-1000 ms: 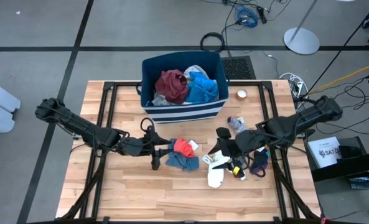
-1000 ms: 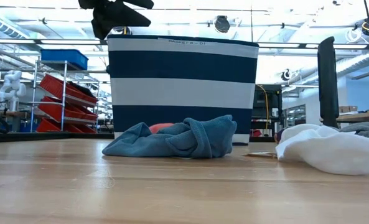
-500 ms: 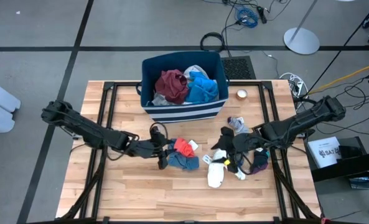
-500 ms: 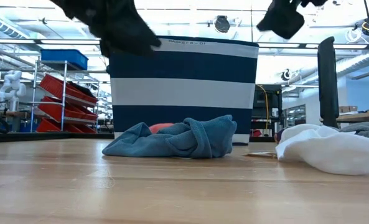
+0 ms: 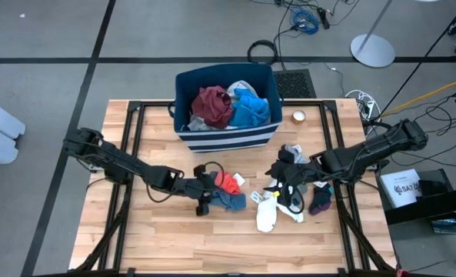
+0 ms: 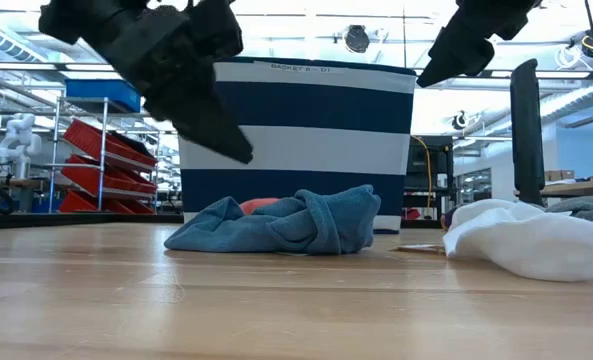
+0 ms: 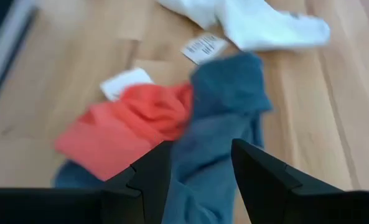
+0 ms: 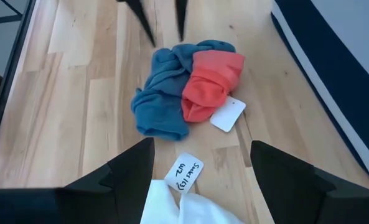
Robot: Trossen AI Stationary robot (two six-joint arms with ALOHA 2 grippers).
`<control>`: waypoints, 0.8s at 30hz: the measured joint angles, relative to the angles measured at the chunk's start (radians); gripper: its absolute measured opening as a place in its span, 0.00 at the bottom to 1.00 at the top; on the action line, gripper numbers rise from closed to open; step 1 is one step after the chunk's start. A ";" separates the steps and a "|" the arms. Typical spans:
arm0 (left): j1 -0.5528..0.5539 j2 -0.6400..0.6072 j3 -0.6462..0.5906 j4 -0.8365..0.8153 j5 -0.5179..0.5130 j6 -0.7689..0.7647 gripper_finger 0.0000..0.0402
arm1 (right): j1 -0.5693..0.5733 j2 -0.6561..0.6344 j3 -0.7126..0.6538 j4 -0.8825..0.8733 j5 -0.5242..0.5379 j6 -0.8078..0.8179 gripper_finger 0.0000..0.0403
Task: Sort clothes
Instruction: Put the blue socks into the blue laundry organizer
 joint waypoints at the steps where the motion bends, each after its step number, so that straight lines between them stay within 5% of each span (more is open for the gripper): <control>1: -0.003 0.009 0.000 0.000 0.008 0.011 0.44 | 0.000 0.000 0.000 0.000 0.000 0.000 0.63; 12: 0.015 0.088 0.000 -0.007 -0.041 0.029 0.44 | 0.000 0.000 0.000 0.001 0.000 0.004 0.63; 24: 0.015 0.096 0.000 -0.003 0.046 0.028 0.44 | 0.000 0.000 0.000 -0.002 -0.004 0.004 0.63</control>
